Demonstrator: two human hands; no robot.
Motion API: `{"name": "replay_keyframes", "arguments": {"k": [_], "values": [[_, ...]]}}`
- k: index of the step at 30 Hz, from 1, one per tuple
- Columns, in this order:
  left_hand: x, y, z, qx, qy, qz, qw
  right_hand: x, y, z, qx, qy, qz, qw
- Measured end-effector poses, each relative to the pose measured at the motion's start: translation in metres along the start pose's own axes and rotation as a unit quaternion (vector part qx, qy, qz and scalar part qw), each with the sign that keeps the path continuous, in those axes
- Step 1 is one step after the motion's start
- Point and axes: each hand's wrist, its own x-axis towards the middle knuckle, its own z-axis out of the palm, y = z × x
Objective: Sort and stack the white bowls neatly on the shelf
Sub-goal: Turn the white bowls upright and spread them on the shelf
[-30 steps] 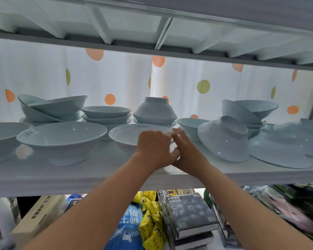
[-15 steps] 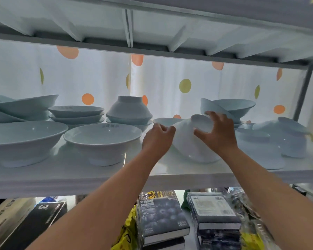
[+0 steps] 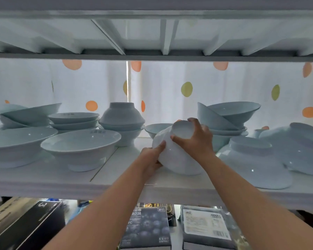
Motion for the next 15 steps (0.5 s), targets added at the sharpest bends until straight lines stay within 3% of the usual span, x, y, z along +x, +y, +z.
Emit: {"name": "replay_keyframes", "arguments": {"k": [7,11,15], "values": [[-0.009,0.024,-0.003,0.040,0.003,0.078,0.996,-0.008,-0.012,-0.017,0.079,-0.006,0.073,0.994],[-0.024,0.043,-0.007,0.088,0.017,0.137,0.987,-0.020,-0.023,-0.018,0.128,0.004,0.073,0.989],[-0.042,0.058,-0.013,0.224,0.058,0.235,0.944,-0.038,-0.027,-0.018,0.178,0.006,0.058,0.982]]}}
